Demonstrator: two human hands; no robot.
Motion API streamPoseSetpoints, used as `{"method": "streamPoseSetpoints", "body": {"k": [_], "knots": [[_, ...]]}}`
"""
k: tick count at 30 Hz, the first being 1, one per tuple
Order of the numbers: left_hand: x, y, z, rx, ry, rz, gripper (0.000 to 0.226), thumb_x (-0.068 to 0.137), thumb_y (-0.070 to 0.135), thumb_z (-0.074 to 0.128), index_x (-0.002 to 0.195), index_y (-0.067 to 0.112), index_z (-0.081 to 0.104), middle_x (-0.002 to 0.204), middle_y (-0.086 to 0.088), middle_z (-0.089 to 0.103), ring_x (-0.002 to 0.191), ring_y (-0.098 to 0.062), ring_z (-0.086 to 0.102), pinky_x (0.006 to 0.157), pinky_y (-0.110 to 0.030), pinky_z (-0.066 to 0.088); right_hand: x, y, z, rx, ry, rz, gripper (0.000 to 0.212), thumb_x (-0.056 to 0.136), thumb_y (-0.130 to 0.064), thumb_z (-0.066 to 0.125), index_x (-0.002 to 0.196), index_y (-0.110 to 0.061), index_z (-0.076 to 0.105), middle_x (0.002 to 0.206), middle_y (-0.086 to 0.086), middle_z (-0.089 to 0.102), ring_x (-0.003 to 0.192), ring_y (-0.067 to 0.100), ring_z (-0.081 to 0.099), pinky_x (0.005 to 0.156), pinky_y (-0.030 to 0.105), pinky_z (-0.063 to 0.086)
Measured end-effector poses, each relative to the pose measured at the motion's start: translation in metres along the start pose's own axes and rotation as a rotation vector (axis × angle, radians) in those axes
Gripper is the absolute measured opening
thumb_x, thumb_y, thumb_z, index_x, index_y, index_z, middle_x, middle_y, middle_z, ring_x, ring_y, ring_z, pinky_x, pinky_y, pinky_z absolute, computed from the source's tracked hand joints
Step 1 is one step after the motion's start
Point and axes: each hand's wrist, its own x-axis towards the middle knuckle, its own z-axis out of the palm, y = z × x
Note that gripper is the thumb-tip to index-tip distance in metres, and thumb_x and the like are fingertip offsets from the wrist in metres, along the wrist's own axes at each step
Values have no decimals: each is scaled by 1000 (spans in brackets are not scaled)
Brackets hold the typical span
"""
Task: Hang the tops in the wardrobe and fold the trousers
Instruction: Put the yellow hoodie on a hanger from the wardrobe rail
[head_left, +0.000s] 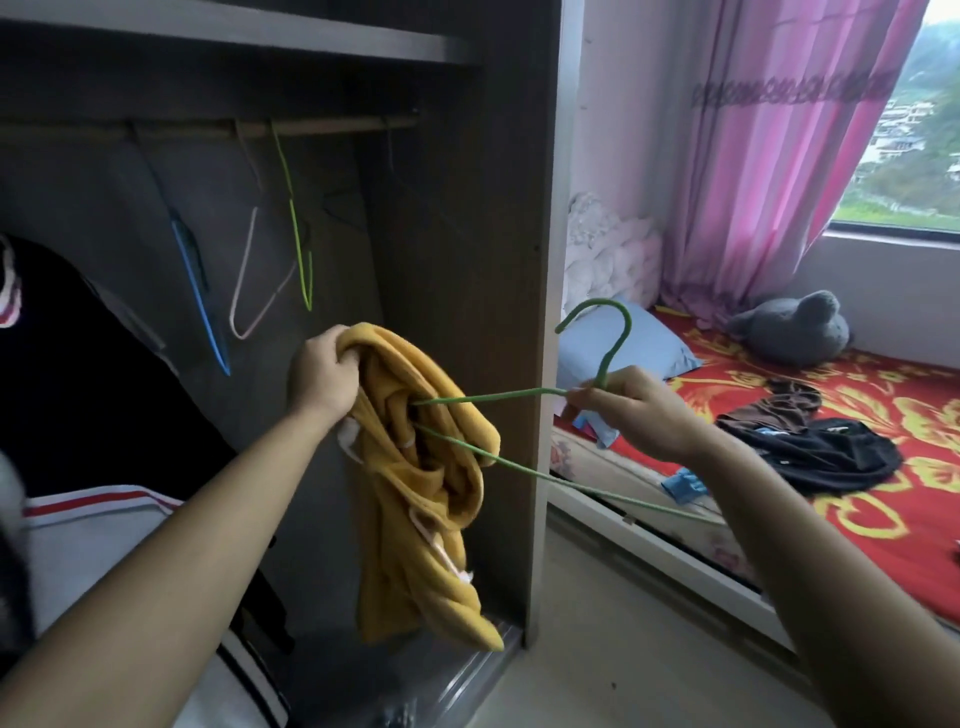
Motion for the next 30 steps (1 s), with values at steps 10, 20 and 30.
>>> {"method": "streamPoseSetpoints", "body": {"k": [10, 20, 30], "knots": [[-13, -5, 6, 359, 111, 174, 18, 96, 17, 51, 108, 13, 64, 101, -15, 66, 92, -40, 61, 68, -37, 38, 3, 0, 44, -3, -85, 5, 32, 103, -28, 51, 89, -20, 78, 66, -21, 68, 67, -4, 64, 67, 15, 46], [-27, 7, -2, 60, -53, 279, 12, 95, 14, 52, 88, 21, 59, 75, 7, 63, 71, -17, 59, 59, -29, 41, 21, 9, 120, 64, -485, 181, 32, 97, -41, 56, 79, -23, 76, 91, -3, 69, 90, 15, 66, 87, 35, 56], [-49, 43, -11, -384, -223, -22, 26, 98, 25, 54, 82, 7, 65, 65, 0, 59, 59, -11, 55, 53, -24, 46, 18, 20, 153, 570, 75, 176, 36, 104, -40, 46, 89, -21, 74, 57, 7, 40, 50, 23, 37, 49, 31, 32]]}}
